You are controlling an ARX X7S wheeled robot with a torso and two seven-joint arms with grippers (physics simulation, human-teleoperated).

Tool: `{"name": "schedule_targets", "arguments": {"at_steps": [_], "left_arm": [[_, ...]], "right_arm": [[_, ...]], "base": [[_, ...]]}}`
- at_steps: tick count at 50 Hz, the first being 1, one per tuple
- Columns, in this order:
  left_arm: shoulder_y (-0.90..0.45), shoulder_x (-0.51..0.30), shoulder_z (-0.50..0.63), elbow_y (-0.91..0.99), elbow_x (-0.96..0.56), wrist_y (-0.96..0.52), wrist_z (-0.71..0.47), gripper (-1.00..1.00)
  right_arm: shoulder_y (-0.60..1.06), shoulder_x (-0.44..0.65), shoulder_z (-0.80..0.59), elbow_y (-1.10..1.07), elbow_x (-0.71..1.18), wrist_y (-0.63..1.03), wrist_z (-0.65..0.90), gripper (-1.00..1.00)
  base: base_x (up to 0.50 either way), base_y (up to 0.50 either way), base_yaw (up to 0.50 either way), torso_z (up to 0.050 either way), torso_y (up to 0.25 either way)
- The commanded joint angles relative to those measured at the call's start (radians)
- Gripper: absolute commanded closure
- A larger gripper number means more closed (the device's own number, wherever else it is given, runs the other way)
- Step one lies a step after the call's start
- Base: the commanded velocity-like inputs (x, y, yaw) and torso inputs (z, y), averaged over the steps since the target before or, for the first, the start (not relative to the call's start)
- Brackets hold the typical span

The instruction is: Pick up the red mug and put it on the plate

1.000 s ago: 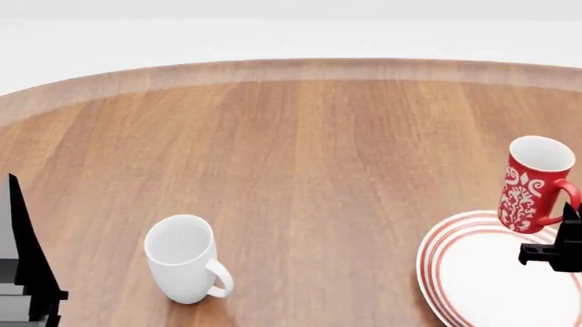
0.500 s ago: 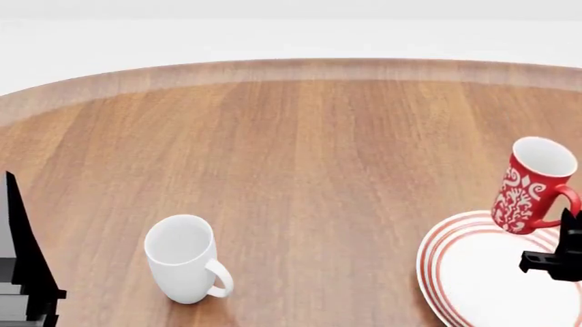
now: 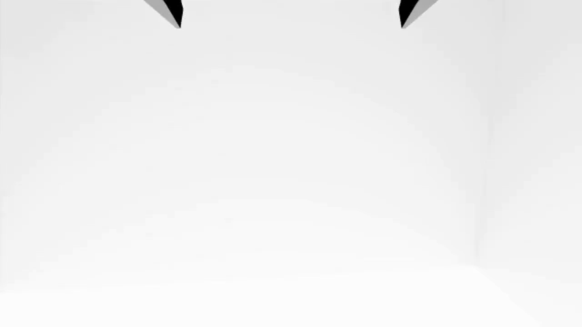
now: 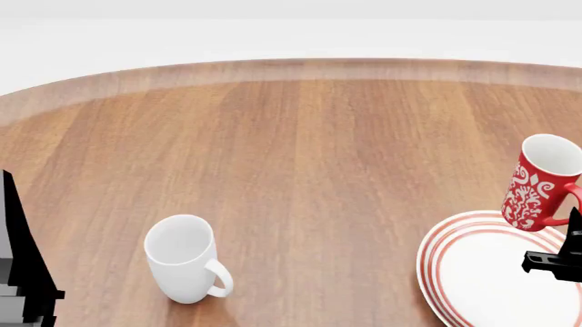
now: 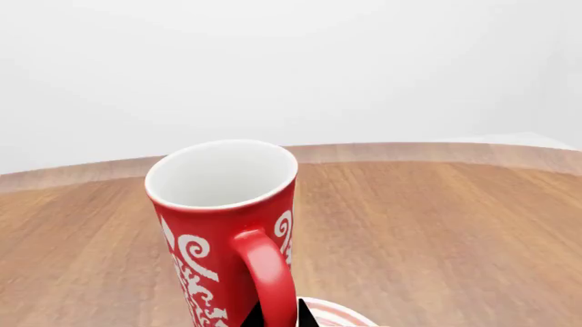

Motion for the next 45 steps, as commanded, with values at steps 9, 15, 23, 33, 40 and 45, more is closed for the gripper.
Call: {"name": "schedule_targets", "arguments": {"at_steps": [9,15,23,33,40,45], "left_arm": [[0.0,-0.005,0.006,0.01,0.011,0.001,-0.005,-1.0],[-0.001,-0.006,0.011,0.016,0.014,0.0,-0.005,-1.0],[-0.003,-0.01,0.018,0.031,0.024,-0.005,-0.008,-1.0],[-0.007,-0.012,0.018,0.037,0.019,-0.01,-0.011,-1.0],[-0.012,-0.012,0.016,0.037,0.012,-0.011,-0.012,-1.0],[-0.015,-0.012,0.014,0.038,0.006,-0.013,-0.012,-1.0]], "right_arm": [[-0.001,-0.016,0.026,-0.001,-0.054,-0.056,0.039,1.0],[-0.006,-0.017,0.019,-0.001,-0.057,-0.058,0.037,1.0],[-0.007,-0.015,0.019,-0.001,-0.052,-0.055,0.03,1.0],[-0.01,-0.014,0.015,-0.001,-0.054,-0.061,0.036,1.0],[-0.011,-0.009,0.016,-0.001,-0.054,-0.08,0.049,1.0],[-0.003,-0.008,0.023,-0.001,-0.047,-0.099,0.055,1.0]], "base": [[0.0,0.0,0.0,0.0,0.001],[0.0,0.0,0.0,0.0,0.0],[0.0,0.0,0.0,0.0,0.0],[0.0,0.0,0.0,0.0,-0.059],[0.0,0.0,0.0,0.0,-0.087],[0.0,0.0,0.0,0.0,-0.087]]}}
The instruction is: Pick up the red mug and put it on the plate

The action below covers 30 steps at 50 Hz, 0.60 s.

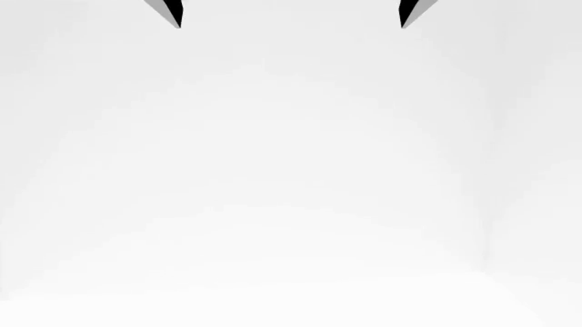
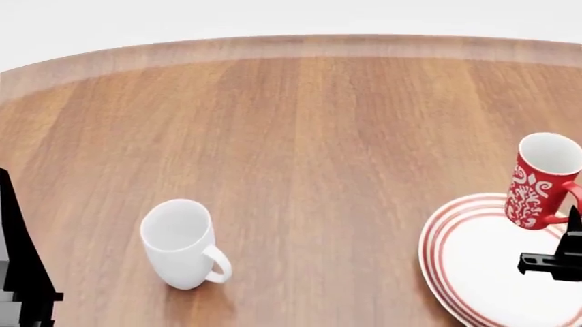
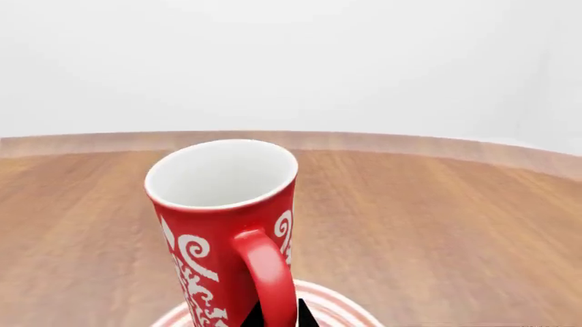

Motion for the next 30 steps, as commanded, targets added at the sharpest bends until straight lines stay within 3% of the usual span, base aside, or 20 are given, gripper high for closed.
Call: {"name": "schedule_targets", "arguments": {"at_steps": [1,30], "left_arm": [[-0.006,-0.002,-0.001,0.004,-0.007,-0.004,-0.002,-1.0],[-0.01,-0.009,-0.003,0.015,-0.013,-0.007,-0.01,-1.0]], "right_arm": [[0.012,0.004,0.02,-0.001,0.009,-0.035,0.016,1.0],[0.011,-0.002,-0.005,-0.001,-0.005,-0.056,0.039,1.0]], "base": [[0.0,0.0,0.0,0.0,-0.086],[0.0,0.0,0.0,0.0,-0.086]]}}
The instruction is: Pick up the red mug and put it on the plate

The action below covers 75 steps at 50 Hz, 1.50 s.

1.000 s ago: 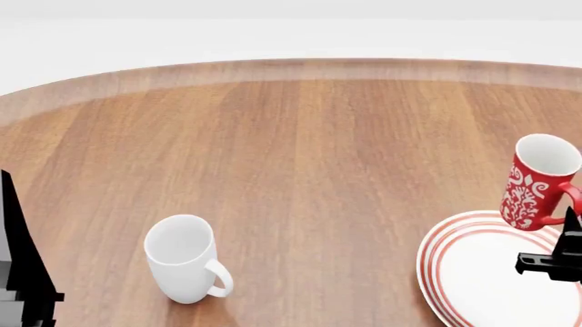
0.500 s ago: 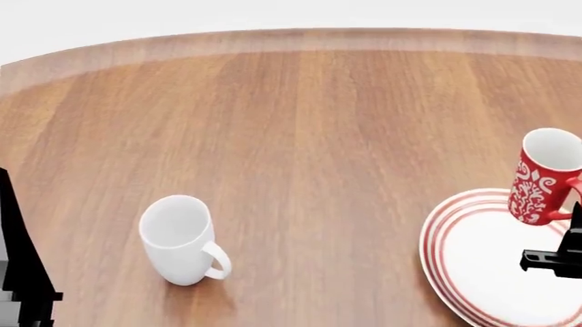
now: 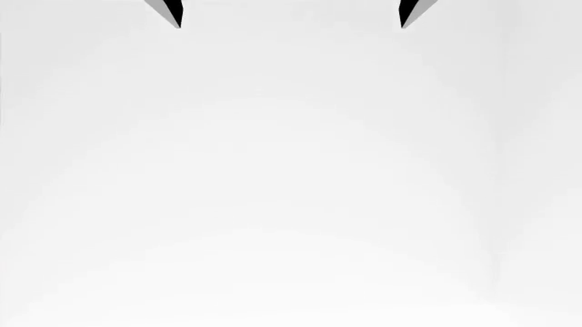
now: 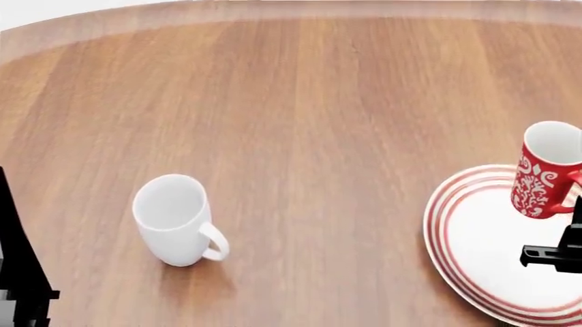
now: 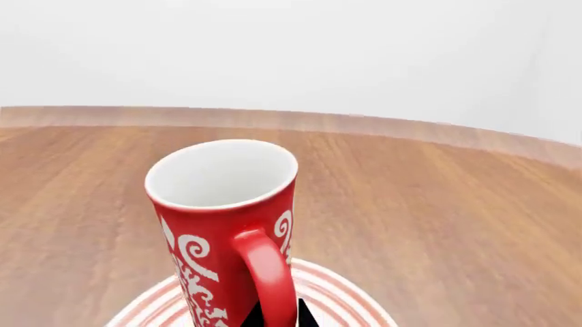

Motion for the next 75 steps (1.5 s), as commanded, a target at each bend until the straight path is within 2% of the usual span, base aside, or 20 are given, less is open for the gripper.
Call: {"name": "schedule_targets", "arguments": {"at_steps": [1,34,75], "left_arm": [[-0.001,-0.002,-0.001,0.002,-0.002,0.001,-0.003,-1.0],[-0.009,-0.009,0.005,0.007,-0.013,-0.004,-0.006,-1.0],[-0.016,-0.01,0.011,-0.006,-0.022,0.008,-0.009,-1.0]], "right_arm": [[0.003,0.0,0.0,-0.001,-0.001,-0.01,0.016,1.0],[-0.007,0.001,-0.012,-0.001,0.013,-0.001,0.027,1.0],[-0.039,-0.01,0.009,0.0,0.011,0.024,0.04,1.0]], "base": [[0.0,0.0,0.0,0.0,-0.086],[0.0,0.0,0.0,0.0,-0.087],[0.0,0.0,0.0,0.0,0.0]]}}
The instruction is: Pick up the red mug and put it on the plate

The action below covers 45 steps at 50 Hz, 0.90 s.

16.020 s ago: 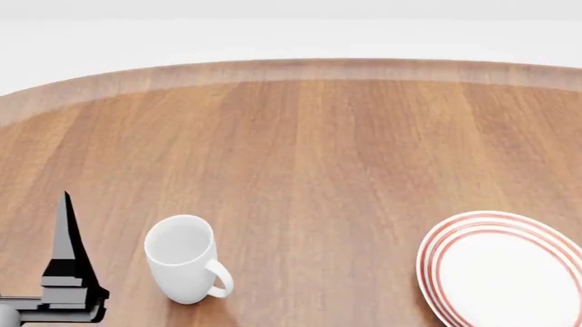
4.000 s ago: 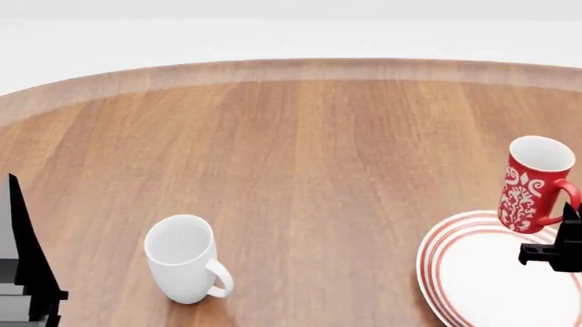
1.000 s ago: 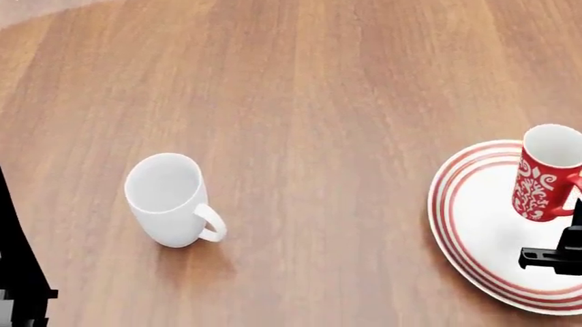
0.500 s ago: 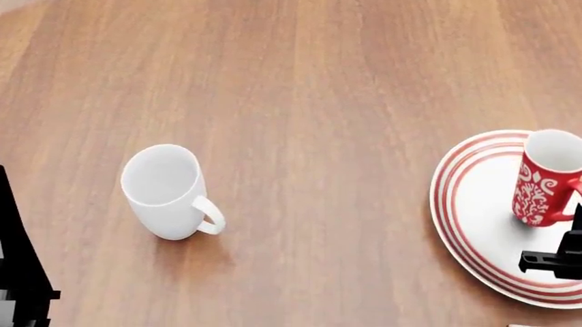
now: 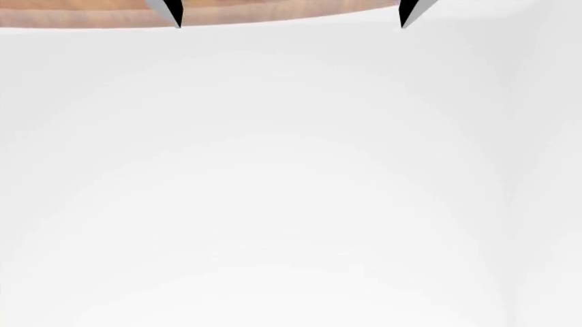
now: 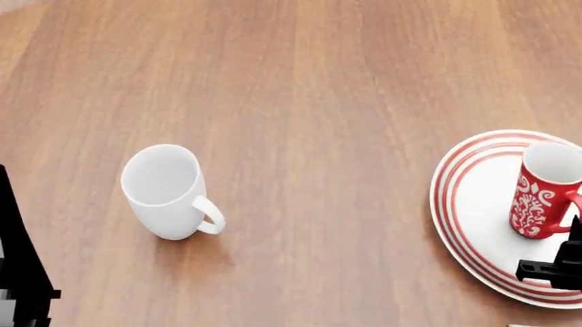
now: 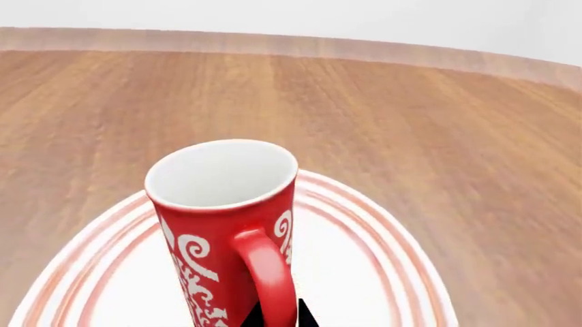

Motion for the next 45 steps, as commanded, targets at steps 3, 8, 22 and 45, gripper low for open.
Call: {"name": "schedule_targets", "arguments": {"at_steps": [3,8,22,45], "left_arm": [[-0.005,-0.001,0.002,-0.003,-0.002,0.001,-0.002,-1.0],[-0.01,-0.001,0.003,-0.003,-0.004,-0.002,-0.002,-1.0],[-0.015,-0.004,0.005,0.003,-0.006,-0.007,-0.006,-1.0],[-0.027,-0.009,0.003,0.015,-0.018,-0.02,-0.014,-1.0]], "right_arm": [[-0.004,-0.001,0.016,0.0,0.001,0.002,0.003,1.0],[-0.006,-0.001,0.014,0.0,0.0,0.0,0.001,1.0],[-0.015,-0.002,-0.017,0.0,-0.01,-0.003,0.019,-1.0],[-0.017,0.012,-0.026,0.0,0.008,-0.008,0.007,-1.0]], "base": [[0.0,0.0,0.0,0.0,0.0],[0.0,0.0,0.0,0.0,0.0],[0.0,0.0,0.0,0.0,0.0],[0.0,0.0,0.0,0.0,0.0]]}}
